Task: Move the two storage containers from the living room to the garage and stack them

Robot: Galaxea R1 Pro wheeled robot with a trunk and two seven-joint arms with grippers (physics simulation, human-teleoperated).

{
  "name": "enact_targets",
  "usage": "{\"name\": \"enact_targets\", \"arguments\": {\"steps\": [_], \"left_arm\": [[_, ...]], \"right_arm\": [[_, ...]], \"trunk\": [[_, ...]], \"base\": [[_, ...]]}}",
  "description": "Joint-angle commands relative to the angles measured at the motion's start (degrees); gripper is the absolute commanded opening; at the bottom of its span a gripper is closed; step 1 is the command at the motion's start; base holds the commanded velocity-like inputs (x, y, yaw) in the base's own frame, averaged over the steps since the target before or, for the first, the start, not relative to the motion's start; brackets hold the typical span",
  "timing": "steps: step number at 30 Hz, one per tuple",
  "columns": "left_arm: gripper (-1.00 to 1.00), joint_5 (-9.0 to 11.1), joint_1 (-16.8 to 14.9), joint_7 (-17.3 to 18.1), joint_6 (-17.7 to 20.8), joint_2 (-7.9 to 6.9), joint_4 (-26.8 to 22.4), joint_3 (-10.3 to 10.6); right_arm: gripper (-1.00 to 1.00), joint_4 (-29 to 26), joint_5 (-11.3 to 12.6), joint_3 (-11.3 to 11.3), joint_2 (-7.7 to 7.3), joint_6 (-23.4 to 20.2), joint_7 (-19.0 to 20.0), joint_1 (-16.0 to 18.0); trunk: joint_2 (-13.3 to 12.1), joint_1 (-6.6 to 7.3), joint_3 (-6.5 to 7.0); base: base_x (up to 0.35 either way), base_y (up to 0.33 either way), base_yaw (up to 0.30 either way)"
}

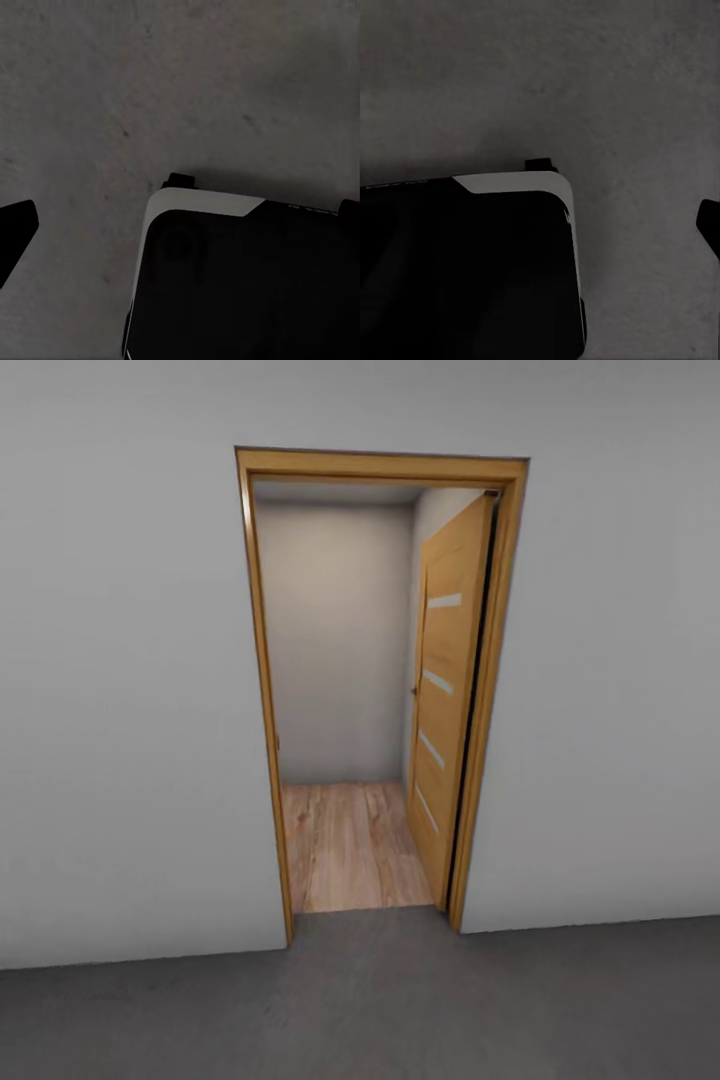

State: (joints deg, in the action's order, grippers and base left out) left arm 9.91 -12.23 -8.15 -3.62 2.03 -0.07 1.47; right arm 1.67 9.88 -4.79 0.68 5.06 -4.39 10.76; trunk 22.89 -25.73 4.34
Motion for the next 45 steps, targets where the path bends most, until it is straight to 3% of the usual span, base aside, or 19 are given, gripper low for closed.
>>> {"name": "enact_targets", "arguments": {"steps": [1,45], "left_arm": [[1.0,0.5,0.0,-0.1,-0.2,0.03,0.1,0.2],[1.0,0.5,0.0,-0.1,-0.2,0.08,0.1,0.2]], "right_arm": [[1.0,0.2,0.6,-0.5,0.02,0.3,-0.1,0.1],[1.0,0.2,0.5,-0.6,0.02,0.6,-0.1,0.1]], "trunk": [[0.0,-0.05,-0.02],[0.0,-0.05,-0.02]], "base": [[0.319,-0.015,0.268],[0.315,-0.145,0.024]]}}
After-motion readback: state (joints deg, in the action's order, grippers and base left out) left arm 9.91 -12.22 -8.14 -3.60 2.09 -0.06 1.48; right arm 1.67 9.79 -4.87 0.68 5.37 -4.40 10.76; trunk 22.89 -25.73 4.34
